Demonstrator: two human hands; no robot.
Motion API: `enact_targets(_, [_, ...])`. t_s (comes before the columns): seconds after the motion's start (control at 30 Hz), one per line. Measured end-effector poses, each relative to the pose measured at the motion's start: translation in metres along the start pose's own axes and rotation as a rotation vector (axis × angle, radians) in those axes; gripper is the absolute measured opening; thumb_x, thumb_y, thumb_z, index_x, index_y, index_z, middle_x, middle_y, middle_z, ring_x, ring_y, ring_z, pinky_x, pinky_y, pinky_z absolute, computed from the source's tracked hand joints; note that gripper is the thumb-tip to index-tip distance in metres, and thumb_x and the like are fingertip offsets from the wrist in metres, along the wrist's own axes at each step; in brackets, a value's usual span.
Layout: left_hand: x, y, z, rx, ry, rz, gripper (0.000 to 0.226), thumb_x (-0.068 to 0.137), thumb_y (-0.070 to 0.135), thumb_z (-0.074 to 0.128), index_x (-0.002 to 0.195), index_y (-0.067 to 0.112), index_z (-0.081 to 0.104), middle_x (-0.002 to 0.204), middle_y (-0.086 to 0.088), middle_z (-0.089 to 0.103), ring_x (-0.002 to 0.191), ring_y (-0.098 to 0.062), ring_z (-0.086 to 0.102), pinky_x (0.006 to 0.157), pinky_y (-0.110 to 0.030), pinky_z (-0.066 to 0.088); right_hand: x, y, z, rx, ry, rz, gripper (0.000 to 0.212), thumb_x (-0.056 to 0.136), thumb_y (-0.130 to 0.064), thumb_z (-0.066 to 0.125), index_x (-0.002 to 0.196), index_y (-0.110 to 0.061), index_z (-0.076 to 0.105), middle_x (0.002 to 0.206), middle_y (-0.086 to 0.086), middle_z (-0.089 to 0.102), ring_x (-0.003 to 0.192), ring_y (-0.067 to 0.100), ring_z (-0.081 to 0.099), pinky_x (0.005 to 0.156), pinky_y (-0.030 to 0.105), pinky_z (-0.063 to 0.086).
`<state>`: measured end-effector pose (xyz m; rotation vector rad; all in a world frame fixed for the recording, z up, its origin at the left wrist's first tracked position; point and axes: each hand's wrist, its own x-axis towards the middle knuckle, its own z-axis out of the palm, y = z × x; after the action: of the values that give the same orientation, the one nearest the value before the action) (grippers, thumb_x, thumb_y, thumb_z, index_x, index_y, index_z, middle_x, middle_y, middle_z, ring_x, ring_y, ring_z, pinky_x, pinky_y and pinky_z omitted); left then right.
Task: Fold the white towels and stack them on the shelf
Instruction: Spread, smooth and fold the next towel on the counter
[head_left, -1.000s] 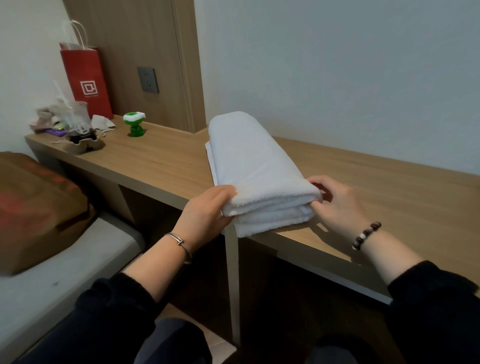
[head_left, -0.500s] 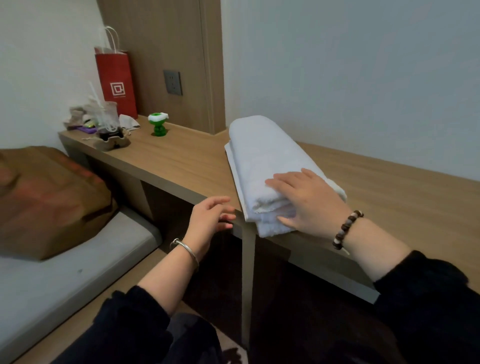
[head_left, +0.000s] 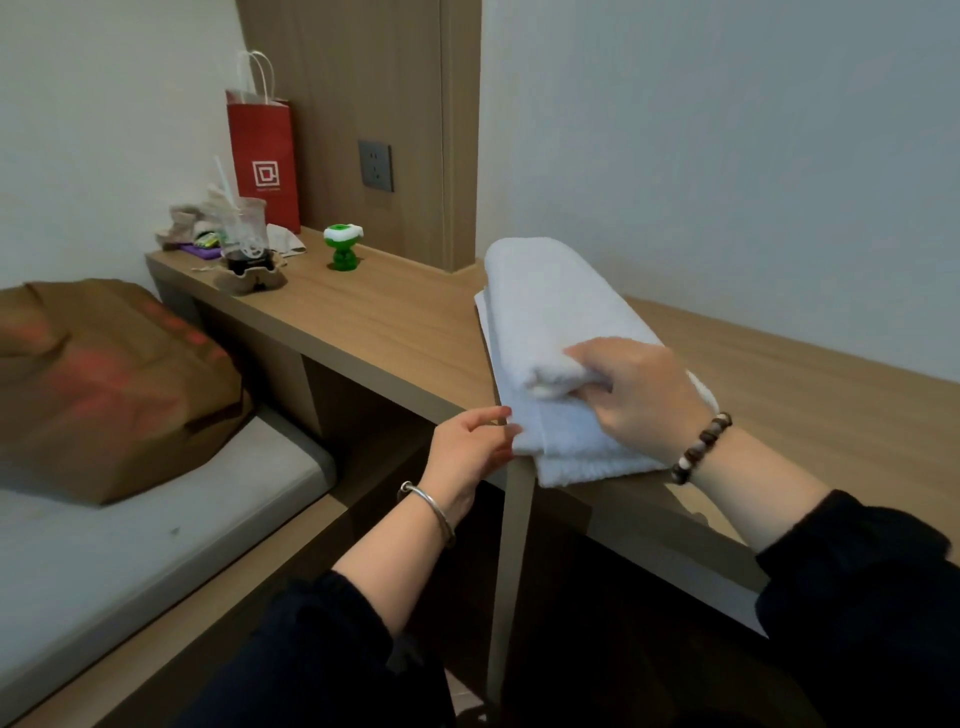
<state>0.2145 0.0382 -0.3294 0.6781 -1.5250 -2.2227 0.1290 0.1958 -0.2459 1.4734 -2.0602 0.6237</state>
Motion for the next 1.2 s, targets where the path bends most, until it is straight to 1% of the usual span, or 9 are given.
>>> enact_targets(0.1, [-0.001,0.0,-0.001,-0.022,-0.024,-0.01,0.029,0.076,-0.005,0.07,0.104,0.003,0.066,0.092,-0.015,0.071,0.08,-0.023,0.07,0.071,-0.027,0.057,-0.014,-0.002,0.013,-0.12,-0.195,-0.047,0.015,0.079,-0.009,0.067,0.093,-0.004,0.067,0.086,0.011,0.068,0.081,0.033,0.065,0.065,0.039,0.052])
enact_targets(0.3, [0.001,0.006,0.002,-0.175,-0.056,-0.11,0.036,0.083,-0.01,0.061,0.117,-0.002,0.056,0.084,-0.013,0.066,0.061,-0.014,0.067,0.055,-0.018,0.053,-0.016,-0.002,0.015,-0.216,-0.164,-0.14,0.054,0.068,-0.044,0.078,0.107,-0.009,0.064,0.09,0.005,0.067,0.077,0.027,0.065,0.058,0.033,0.051])
enact_targets(0.4, [0.001,0.009,-0.001,-0.232,-0.1,-0.159,0.035,0.086,-0.008,0.057,0.121,-0.007,0.054,0.087,-0.014,0.066,0.065,-0.015,0.067,0.055,-0.018,0.054,-0.017,0.0,0.017,-0.24,-0.195,-0.151,0.059,0.065,-0.037,0.084,0.11,-0.005,0.063,0.094,0.009,0.066,0.079,0.029,0.064,0.059,0.035,0.051])
enact_targets(0.5, [0.0,0.008,-0.008,-0.305,-0.127,-0.206,0.023,0.089,-0.004,0.053,0.111,-0.006,0.059,0.082,-0.015,0.071,0.069,-0.02,0.07,0.057,-0.021,0.057,-0.016,0.003,0.016,-0.239,-0.183,-0.166,0.056,0.061,-0.02,0.084,0.11,-0.003,0.063,0.09,0.01,0.065,0.076,0.031,0.063,0.053,0.037,0.052])
enact_targets(0.6, [-0.007,-0.001,-0.011,-0.026,-0.162,-0.266,0.016,0.091,0.013,0.057,0.096,-0.002,0.06,0.068,-0.013,0.07,0.063,-0.022,0.069,0.053,-0.021,0.055,-0.014,0.008,0.015,-0.185,-0.123,-0.143,0.052,0.058,-0.008,0.081,0.107,0.001,0.064,0.084,0.012,0.066,0.071,0.032,0.064,0.048,0.04,0.053])
enact_targets(0.73, [-0.013,-0.01,-0.001,0.256,-0.291,-0.381,0.043,0.087,0.043,0.064,0.091,0.001,0.061,0.074,-0.016,0.071,0.06,-0.022,0.069,0.048,-0.02,0.053,-0.013,0.013,0.014,-0.159,-0.099,-0.14,0.052,0.06,-0.006,0.081,0.108,0.004,0.063,0.082,0.014,0.066,0.07,0.033,0.064,0.052,0.041,0.054])
enact_targets(1.0, [-0.008,-0.008,0.018,0.197,-0.214,-0.34,0.018,0.089,0.014,0.061,0.091,-0.004,0.061,0.061,-0.01,0.068,0.049,-0.012,0.064,0.042,-0.016,0.048,-0.009,0.027,-0.002,-0.192,-0.103,-0.171,0.043,0.063,0.0,0.075,0.105,-0.002,0.067,0.086,0.012,0.067,0.074,0.032,0.065,0.052,0.039,0.054])
enact_targets(1.13, [-0.008,-0.011,0.015,0.143,-0.218,-0.329,0.015,0.09,0.012,0.058,0.087,-0.002,0.061,0.057,-0.009,0.067,0.046,-0.01,0.061,0.041,-0.015,0.046,-0.004,0.051,-0.02,-0.222,0.052,-0.109,0.041,0.073,-0.016,0.049,0.106,0.001,0.067,0.091,0.015,0.068,0.076,0.035,0.066,0.058,0.038,0.055])
enact_targets(1.2, [-0.008,-0.011,0.015,0.112,-0.229,-0.334,0.015,0.09,0.013,0.058,0.087,-0.002,0.061,0.058,-0.009,0.066,0.045,-0.01,0.061,0.041,-0.015,0.046,-0.008,0.049,-0.017,-0.243,0.037,-0.137,0.039,0.073,-0.016,0.048,0.104,0.0,0.068,0.089,0.014,0.068,0.076,0.034,0.066,0.056,0.036,0.055])
